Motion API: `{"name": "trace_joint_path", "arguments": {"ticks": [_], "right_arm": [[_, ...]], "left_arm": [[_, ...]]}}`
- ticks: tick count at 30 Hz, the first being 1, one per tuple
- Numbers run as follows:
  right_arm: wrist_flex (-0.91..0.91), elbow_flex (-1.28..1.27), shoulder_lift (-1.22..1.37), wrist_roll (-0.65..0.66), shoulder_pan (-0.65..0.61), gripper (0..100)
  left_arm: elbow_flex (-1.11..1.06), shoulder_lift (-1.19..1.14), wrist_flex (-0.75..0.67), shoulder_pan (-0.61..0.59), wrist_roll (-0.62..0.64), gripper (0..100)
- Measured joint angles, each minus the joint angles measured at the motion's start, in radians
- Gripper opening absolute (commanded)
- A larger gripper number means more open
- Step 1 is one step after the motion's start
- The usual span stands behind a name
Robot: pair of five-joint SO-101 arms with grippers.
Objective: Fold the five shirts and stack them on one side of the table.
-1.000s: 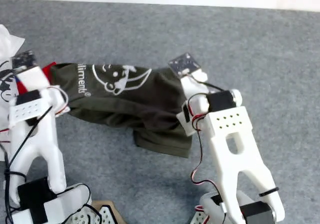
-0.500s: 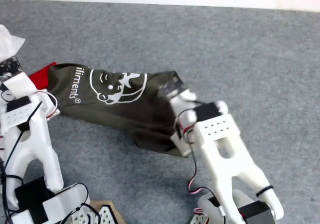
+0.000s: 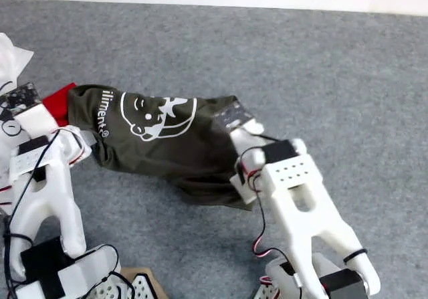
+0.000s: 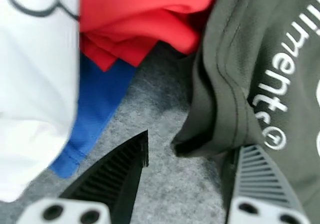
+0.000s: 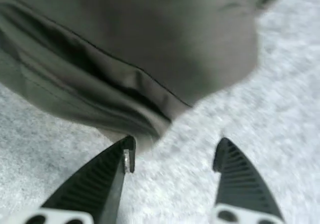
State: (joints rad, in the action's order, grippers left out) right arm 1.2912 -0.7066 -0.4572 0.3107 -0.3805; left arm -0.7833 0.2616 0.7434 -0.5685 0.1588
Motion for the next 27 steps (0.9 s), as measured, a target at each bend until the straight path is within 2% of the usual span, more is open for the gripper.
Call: {"name": "trace_joint_path", "arguments": {"ticks": [4,10,16,22,27], "right_arm": [[0.107,0.095,0.0,0.0,0.023,22.6],[0.123,0.206,0.0,0.0,0.032,22.6],[-0.057,0.249,0.048,-0.109,0.035,22.5],[-0.224,0.381,0.296,-0.16,0.037,22.4],[-0.33,0.568,0.543,-0.203,0.038,22.4]], "left_arm": [[0.032,0.057,0.074,-0.049,0.0,29],[0.066,0.227,0.252,-0.054,0.0,29],[0.072,0.322,0.272,-0.012,0.002,29],[0.207,0.109,0.269,0.11,0.002,29],[0.436,-0.189,0.265,0.138,0.081,27]]}}
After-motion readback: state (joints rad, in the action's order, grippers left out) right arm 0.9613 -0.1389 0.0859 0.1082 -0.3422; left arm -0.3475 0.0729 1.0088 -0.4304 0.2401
